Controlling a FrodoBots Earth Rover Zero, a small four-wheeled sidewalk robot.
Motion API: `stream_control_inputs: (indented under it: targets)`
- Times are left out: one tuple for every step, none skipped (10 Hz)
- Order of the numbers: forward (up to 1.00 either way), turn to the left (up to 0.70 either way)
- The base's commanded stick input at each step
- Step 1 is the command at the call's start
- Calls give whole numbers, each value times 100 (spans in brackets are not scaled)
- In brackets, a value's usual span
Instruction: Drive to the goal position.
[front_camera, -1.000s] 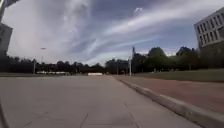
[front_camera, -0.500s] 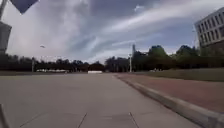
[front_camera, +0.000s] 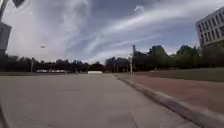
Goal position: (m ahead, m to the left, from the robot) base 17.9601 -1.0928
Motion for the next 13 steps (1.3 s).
stream_control_inputs:
  targets:
    - [100,0]
    - [100,0]
    - [100,0]
    - [100,0]
    - [100,0]
    - [100,0]
    - [100,0]
    - [100,0]
    - [100,0]
    - [100,0]
    - [100,0]
    - [100,0]
    - [100,0]
